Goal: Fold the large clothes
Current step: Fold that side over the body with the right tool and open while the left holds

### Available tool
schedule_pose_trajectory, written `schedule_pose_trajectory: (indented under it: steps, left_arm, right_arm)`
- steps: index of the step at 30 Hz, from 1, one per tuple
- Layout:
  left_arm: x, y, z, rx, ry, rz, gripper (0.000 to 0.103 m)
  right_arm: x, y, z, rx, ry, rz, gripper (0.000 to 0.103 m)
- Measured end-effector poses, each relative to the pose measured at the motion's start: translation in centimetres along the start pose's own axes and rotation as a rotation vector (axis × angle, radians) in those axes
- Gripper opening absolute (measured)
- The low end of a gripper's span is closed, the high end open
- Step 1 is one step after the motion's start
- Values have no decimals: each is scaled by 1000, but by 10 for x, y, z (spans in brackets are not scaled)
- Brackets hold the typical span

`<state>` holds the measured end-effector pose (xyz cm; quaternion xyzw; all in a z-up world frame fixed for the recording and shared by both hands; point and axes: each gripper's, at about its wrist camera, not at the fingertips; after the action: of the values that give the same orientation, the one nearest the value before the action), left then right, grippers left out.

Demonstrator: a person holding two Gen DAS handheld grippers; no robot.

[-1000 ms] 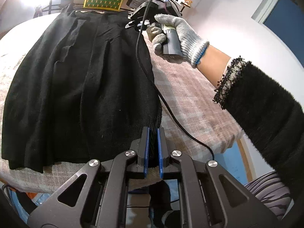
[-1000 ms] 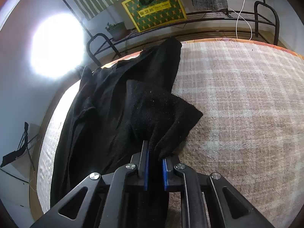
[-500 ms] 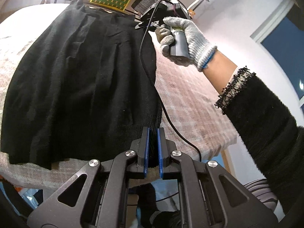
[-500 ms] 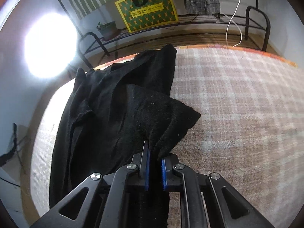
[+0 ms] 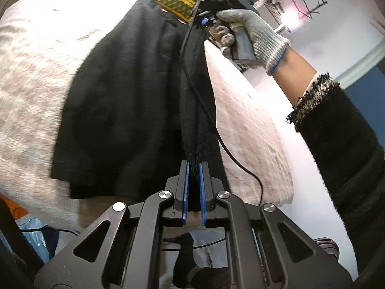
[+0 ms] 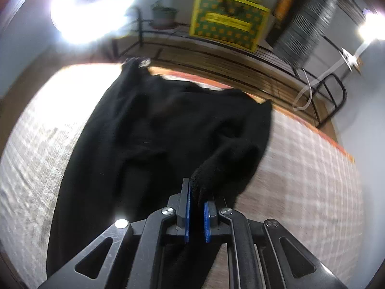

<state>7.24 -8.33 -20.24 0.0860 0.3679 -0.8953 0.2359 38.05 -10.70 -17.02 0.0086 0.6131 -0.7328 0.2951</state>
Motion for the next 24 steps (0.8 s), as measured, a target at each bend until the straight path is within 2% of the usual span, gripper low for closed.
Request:
schedule_pose_trajectory:
  steps: [2, 5, 9, 11, 12, 13, 16, 17, 19, 21, 24]
  left_arm:
    - [-2, -2, -10, -8, -19, -1, 6]
    - [-1, -1, -17, -16, -30, -6, 6]
    - [2, -4, -17, -17, -18, -5, 6]
    - [0, -1, -13, -17, -15, -5, 6]
    - [0, -1, -13, -18, -14, -6, 6]
    - [0, -2, -13, -19, -13, -4, 6]
    - [2, -6, -8, -32, 9, 10, 6]
    - [3, -6, -6, -38, 18, 13, 6]
    - [5, -6, -5, -48, 24, 15, 6]
    - [4, -5, -4, -49, 17, 11, 6]
    - [2, -5, 1, -45, 8, 7, 6]
  right_arm:
    - [-8, 11, -27, 32, -65, -15, 6]
    - [-13, 27, -56, 31, -114, -34, 6]
    - [-11, 33, -60, 15, -116, -41, 10]
    - [-10, 29, -54, -30, -116, -28, 18]
    - [-9, 24, -48, -67, -114, -9, 22]
    - [-6, 14, -38, -112, -96, 23, 32]
    - [2, -8, -8, -250, -2, 114, 44]
    - [8, -17, 10, -285, 47, 155, 46]
    - [20, -24, 31, -307, 118, 183, 46]
    - [36, -29, 56, -339, 201, 186, 46]
    - [64, -37, 76, -353, 244, 180, 46]
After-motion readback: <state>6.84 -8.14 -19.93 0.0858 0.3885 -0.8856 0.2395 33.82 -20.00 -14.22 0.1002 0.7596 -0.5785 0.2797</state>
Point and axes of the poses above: each gripper's, at about its wrist camera, not at the fingertips, and y roughly the way its jaws point, z to its right, x to its underside, and after that the axes turned 8 degrees about -y, right-handed
